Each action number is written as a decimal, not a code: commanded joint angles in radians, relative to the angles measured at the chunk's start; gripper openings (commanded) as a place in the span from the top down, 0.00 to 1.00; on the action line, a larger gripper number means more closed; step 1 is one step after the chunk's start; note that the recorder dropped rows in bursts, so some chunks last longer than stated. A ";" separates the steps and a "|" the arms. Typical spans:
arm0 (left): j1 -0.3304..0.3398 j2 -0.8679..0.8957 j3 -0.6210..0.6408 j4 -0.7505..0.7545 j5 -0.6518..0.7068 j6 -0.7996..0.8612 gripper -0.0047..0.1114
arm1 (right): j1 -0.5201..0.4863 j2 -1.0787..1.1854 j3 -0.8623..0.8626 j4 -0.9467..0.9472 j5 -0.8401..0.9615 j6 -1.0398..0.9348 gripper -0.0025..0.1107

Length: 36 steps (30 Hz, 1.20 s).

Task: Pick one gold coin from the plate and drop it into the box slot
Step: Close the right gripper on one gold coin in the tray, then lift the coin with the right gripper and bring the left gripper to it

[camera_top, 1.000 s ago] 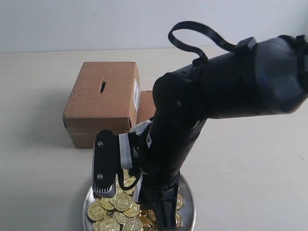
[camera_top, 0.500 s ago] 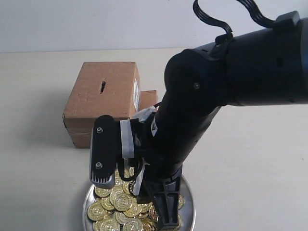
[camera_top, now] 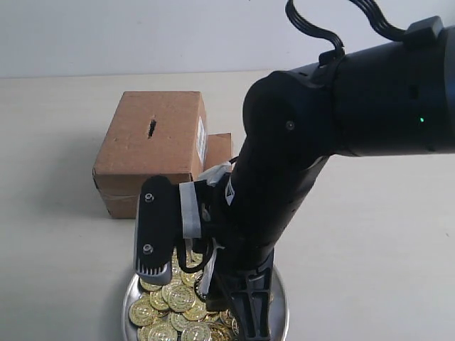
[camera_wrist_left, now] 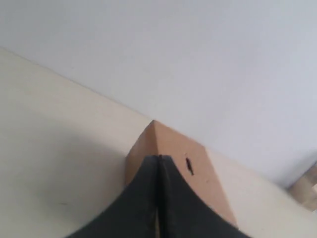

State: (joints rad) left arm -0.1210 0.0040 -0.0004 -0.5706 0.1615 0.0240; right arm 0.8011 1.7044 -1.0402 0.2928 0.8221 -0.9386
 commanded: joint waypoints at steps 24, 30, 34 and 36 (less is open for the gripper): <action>-0.004 0.314 -0.124 -0.743 0.476 0.509 0.81 | 0.002 -0.199 -0.007 0.131 0.001 0.000 0.79; -0.004 0.747 -0.284 -0.846 0.707 0.748 0.58 | 0.002 -0.203 -0.007 0.115 -0.018 0.000 0.79; -0.004 1.011 -0.359 -0.841 0.865 0.821 0.57 | 0.002 -0.203 -0.007 0.112 -0.053 0.000 0.79; -0.004 1.115 -0.379 -0.848 0.915 0.872 0.57 | 0.002 -0.203 -0.007 0.109 -0.075 0.000 0.79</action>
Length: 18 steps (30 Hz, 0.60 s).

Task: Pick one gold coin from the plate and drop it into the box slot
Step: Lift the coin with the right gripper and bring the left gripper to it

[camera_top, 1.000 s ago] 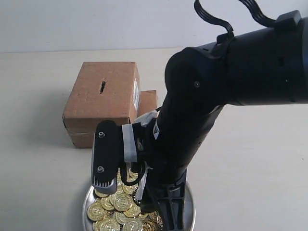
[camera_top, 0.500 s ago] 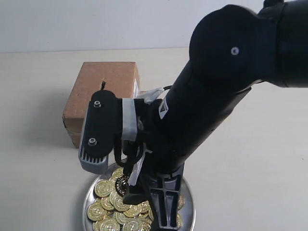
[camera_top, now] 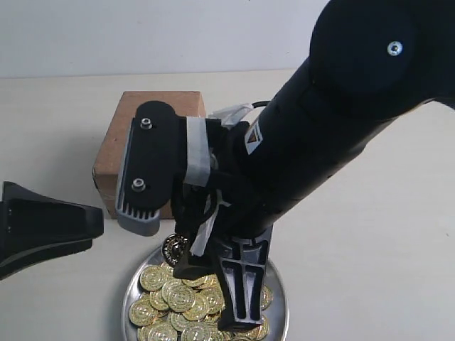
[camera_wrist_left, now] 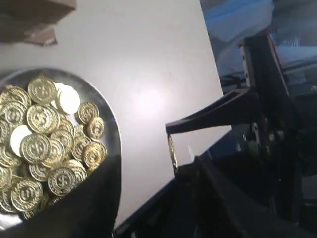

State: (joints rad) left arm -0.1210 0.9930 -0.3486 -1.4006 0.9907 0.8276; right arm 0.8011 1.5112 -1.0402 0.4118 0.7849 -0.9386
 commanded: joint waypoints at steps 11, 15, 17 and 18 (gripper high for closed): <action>-0.057 0.299 -0.101 -0.072 0.158 0.144 0.57 | 0.002 -0.010 -0.007 -0.055 -0.092 0.000 0.79; -0.171 0.346 -0.140 -0.086 0.087 0.138 0.57 | 0.002 -0.010 -0.007 -0.055 -0.099 0.000 0.79; -0.183 0.361 -0.152 -0.100 0.083 0.138 0.57 | 0.002 -0.010 -0.007 -0.055 -0.099 0.000 0.79; -0.188 0.363 -0.158 -0.105 0.076 0.138 0.57 | 0.002 -0.010 -0.007 -0.055 -0.099 0.000 0.79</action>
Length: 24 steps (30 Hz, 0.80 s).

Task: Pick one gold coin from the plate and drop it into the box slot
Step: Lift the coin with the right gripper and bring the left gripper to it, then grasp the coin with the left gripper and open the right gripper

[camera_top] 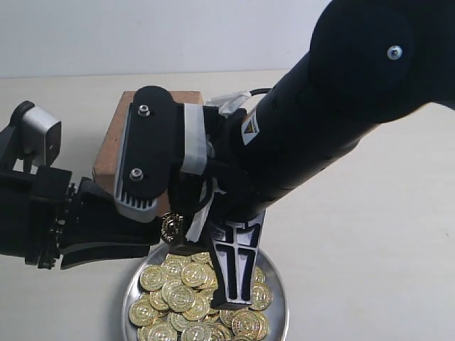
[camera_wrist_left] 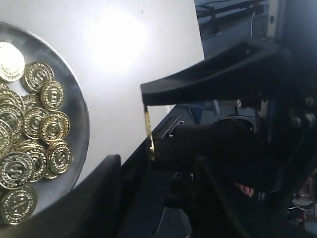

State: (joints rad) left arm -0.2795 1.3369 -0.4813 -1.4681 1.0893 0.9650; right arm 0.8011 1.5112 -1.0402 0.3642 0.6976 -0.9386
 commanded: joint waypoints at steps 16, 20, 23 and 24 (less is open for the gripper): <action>-0.052 0.064 -0.044 -0.055 -0.072 0.004 0.57 | 0.002 -0.010 -0.007 -0.007 -0.022 0.000 0.79; -0.052 0.073 -0.044 -0.059 -0.072 0.004 0.57 | 0.002 -0.010 -0.007 -0.007 -0.022 0.000 0.79; -0.052 0.078 -0.044 -0.065 -0.072 0.006 0.57 | 0.002 -0.010 -0.007 -0.007 -0.024 0.000 0.79; -0.052 0.078 -0.044 -0.065 -0.072 0.008 0.57 | 0.002 -0.010 -0.007 -0.007 -0.024 0.000 0.79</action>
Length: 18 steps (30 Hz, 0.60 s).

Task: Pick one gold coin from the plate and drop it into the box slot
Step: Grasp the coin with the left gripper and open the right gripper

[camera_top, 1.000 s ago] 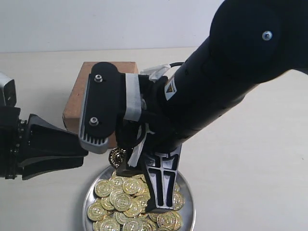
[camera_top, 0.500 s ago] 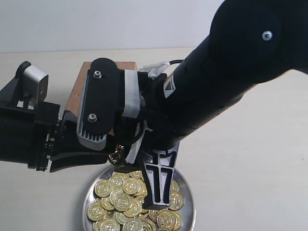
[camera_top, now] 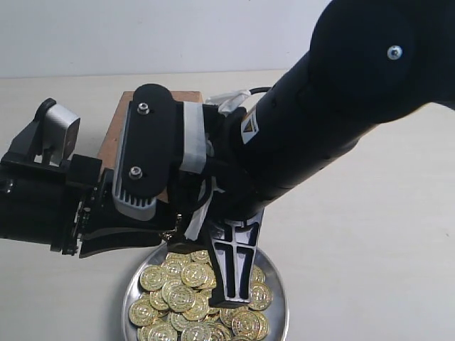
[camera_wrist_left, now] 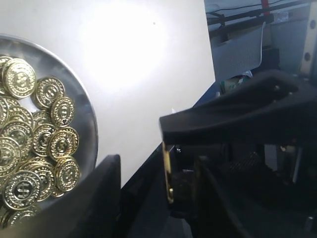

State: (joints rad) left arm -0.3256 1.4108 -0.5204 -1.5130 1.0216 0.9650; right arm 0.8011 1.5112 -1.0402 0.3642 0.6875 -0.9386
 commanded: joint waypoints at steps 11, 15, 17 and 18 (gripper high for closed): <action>-0.006 0.004 -0.005 -0.038 -0.003 0.025 0.58 | 0.002 -0.010 -0.007 -0.007 -0.024 0.000 0.79; -0.006 0.004 -0.005 -0.038 0.002 0.027 0.70 | 0.002 -0.010 -0.007 -0.007 -0.032 0.000 0.79; -0.006 0.004 -0.005 -0.040 0.002 0.027 0.73 | 0.002 -0.010 -0.007 -0.007 -0.032 0.000 0.79; -0.006 0.004 -0.005 -0.041 0.002 0.027 0.73 | 0.002 -0.010 -0.007 -0.007 -0.032 0.000 0.79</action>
State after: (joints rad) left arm -0.3256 1.4129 -0.5204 -1.5339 1.0198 0.9832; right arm 0.8011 1.5112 -1.0402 0.3642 0.6652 -0.9386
